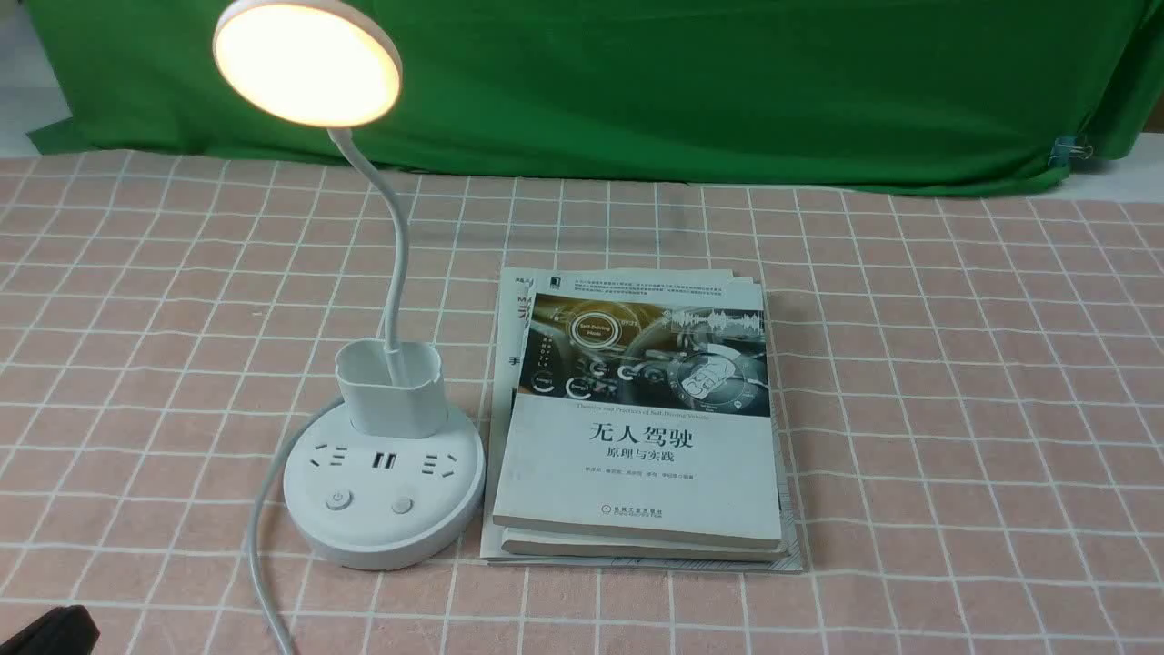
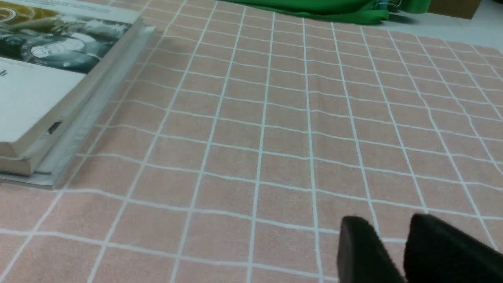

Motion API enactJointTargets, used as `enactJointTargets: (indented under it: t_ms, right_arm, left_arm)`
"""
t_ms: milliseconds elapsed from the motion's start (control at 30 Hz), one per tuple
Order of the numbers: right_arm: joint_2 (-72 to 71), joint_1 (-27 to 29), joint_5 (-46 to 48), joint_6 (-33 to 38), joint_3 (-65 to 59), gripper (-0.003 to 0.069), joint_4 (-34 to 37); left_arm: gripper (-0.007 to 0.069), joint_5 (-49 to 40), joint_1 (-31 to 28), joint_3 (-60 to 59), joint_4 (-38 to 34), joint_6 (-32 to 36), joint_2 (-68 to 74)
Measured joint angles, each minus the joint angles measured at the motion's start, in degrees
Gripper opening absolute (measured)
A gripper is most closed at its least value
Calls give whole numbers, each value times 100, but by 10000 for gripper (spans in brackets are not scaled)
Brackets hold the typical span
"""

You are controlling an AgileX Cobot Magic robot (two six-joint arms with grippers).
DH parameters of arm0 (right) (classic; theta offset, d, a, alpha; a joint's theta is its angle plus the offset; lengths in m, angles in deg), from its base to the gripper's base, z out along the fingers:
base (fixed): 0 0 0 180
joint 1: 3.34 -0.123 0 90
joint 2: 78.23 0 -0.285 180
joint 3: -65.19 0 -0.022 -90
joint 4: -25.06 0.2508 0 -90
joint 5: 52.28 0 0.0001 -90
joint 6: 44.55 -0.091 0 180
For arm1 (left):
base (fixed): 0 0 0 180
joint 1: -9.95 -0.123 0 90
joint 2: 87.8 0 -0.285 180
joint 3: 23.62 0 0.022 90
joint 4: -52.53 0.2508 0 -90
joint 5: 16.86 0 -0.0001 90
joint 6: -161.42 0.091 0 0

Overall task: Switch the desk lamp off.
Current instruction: Use the left arm to press the button switch on the lamp holder

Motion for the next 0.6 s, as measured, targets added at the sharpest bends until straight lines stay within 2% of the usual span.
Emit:
enactJointTargets:
  t_ms: [600]
  right_arm:
    - [0,0,0,0,0,240,0]
  left_arm:
    - [6,0,0,0,111,62,0]
